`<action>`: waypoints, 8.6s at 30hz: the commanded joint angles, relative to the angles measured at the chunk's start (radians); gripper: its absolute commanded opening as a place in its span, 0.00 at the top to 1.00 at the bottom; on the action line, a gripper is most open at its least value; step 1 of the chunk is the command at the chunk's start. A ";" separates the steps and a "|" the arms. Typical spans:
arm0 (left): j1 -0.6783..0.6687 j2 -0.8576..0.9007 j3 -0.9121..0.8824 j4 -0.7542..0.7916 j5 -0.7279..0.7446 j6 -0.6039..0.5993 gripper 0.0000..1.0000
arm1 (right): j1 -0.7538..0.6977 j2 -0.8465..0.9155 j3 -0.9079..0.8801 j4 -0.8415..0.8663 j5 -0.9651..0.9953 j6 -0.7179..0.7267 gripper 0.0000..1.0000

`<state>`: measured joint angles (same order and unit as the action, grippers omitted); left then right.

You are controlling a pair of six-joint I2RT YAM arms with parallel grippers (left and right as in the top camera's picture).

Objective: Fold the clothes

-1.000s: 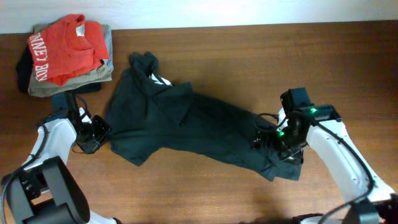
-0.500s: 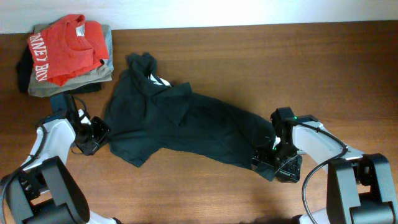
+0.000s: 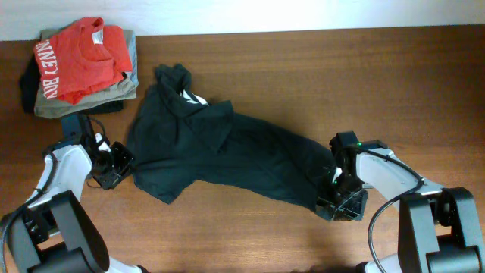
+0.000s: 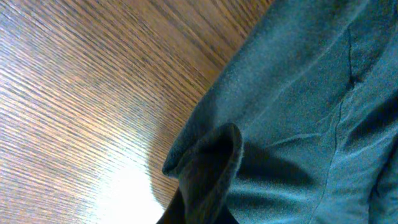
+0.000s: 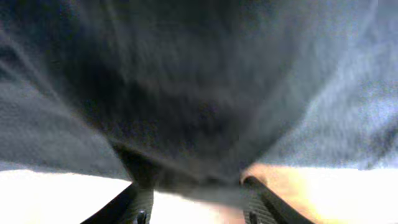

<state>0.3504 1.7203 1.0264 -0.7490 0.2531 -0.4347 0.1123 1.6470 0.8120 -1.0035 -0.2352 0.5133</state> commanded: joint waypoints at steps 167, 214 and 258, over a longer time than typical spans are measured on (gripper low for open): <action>-0.340 -0.486 -0.114 -0.679 -0.075 -0.008 0.99 | -0.702 -0.077 0.662 -0.517 0.370 -0.029 0.96; -0.435 -0.087 -0.092 0.559 -0.190 0.023 0.32 | -0.604 0.031 0.459 0.150 0.194 -0.090 0.50; -0.182 -0.084 0.063 -0.188 -0.175 0.032 0.80 | -0.544 -0.024 0.407 -0.061 0.348 -0.026 0.96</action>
<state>0.1627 1.7557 1.0779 -0.9287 0.1139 -0.3992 -0.4313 1.7054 1.1625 -1.0344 0.1081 0.4717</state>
